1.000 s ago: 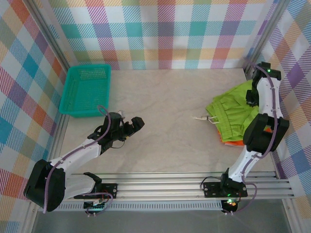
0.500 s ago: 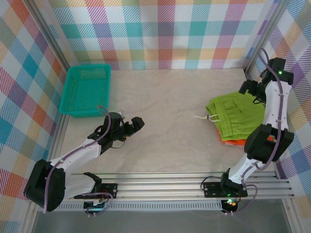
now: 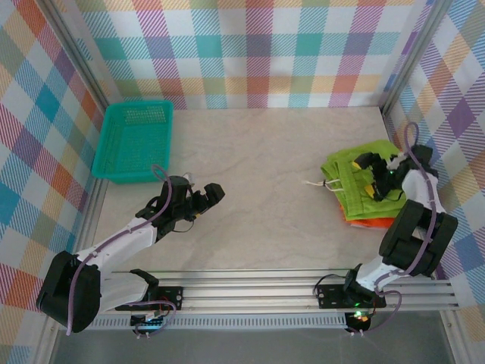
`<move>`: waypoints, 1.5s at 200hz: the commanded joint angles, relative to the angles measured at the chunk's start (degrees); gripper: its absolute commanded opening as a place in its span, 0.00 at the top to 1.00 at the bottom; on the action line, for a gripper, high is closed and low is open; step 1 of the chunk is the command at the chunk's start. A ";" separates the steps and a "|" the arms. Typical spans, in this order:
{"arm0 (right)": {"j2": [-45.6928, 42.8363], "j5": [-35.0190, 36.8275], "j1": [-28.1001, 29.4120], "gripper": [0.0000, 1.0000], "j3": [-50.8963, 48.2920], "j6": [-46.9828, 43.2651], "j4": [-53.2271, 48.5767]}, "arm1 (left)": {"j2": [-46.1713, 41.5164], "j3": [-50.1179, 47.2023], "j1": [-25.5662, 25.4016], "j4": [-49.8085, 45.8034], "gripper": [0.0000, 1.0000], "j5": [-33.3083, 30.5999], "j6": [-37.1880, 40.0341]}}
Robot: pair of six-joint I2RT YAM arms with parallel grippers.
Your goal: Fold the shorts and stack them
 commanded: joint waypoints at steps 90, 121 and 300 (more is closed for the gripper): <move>-15.28 -4.32 2.04 0.01 -4.79 15.62 16.32 | -2.44 0.40 0.65 -2.16 0.00 -1.23 0.82; -12.70 -4.39 10.00 0.01 0.81 18.22 19.52 | -2.61 0.75 0.70 -2.59 0.00 -1.11 0.83; 11.29 -3.68 17.39 0.00 -0.39 22.05 37.86 | -7.42 0.44 0.74 -7.17 0.00 -4.17 2.68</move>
